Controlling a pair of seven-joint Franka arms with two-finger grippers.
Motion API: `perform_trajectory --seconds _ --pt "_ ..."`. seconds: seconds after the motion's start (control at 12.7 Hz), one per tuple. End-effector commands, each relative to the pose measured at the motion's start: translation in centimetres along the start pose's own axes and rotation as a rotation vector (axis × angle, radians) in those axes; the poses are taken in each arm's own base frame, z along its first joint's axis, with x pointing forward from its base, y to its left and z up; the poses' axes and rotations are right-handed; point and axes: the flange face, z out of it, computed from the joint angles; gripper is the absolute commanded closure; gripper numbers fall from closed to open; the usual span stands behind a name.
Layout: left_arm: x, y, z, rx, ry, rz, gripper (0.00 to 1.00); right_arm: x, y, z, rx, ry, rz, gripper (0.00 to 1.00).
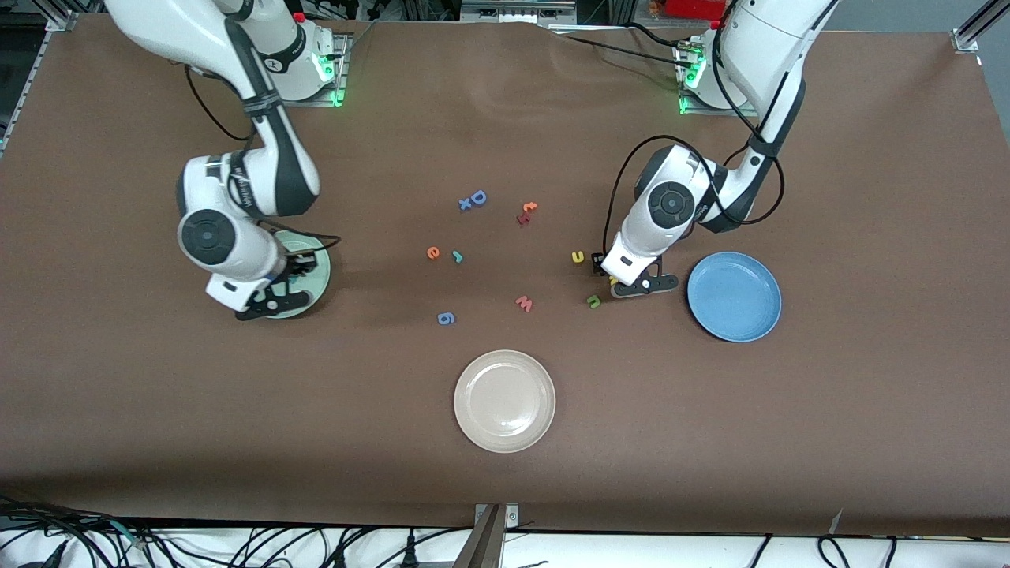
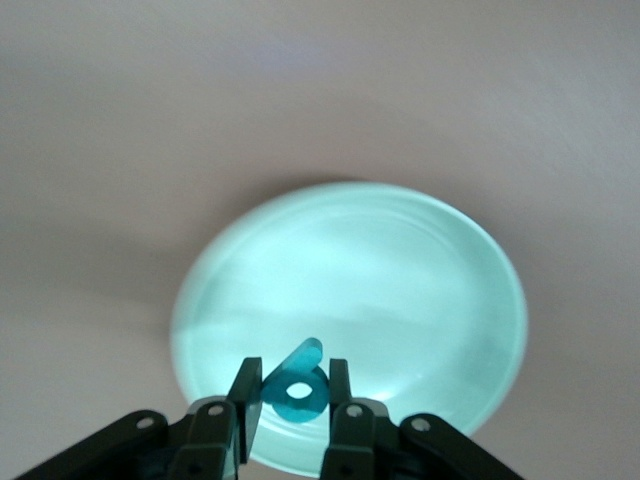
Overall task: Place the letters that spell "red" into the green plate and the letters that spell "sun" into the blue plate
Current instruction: 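Drop the teal 6 on the green plate while the left grasps yellow 2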
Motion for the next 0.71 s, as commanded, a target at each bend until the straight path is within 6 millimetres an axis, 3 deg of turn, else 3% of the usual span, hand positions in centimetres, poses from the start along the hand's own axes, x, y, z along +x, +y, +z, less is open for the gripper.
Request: perform_trajectory --seconds 0.0,0.16,0.32,0.39,0.47,0.55,0.63 --pt "0.1 0.0 -0.2 0.009 0.024 0.009 0.39 -2.5 2.4 2.4 0.023 0.016 -0.029 0.85" --pt "0.3 0.1 -0.3 0.006 0.028 0.009 0.39 -3.4 2.7 5.3 0.012 0.039 -0.021 0.85" --pt "0.3 0.2 -0.4 0.004 0.03 0.008 0.39 -3.4 2.8 6.6 0.006 0.037 -0.021 0.85" --pt "0.4 0.2 -0.4 0.003 0.031 0.008 0.39 -3.4 2.9 7.4 0.005 0.026 -0.019 0.79" --pt "0.4 0.3 -0.6 0.001 0.033 0.008 0.39 -3.3 3.1 7.9 0.004 0.018 -0.015 0.66" --pt "0.4 0.3 -0.5 0.002 0.032 0.008 0.39 -3.3 3.2 7.8 0.004 0.02 -0.009 0.28" --pt "0.4 0.3 -0.6 0.001 0.033 0.008 0.39 -3.2 3.2 7.5 0.004 0.021 -0.007 0.11"
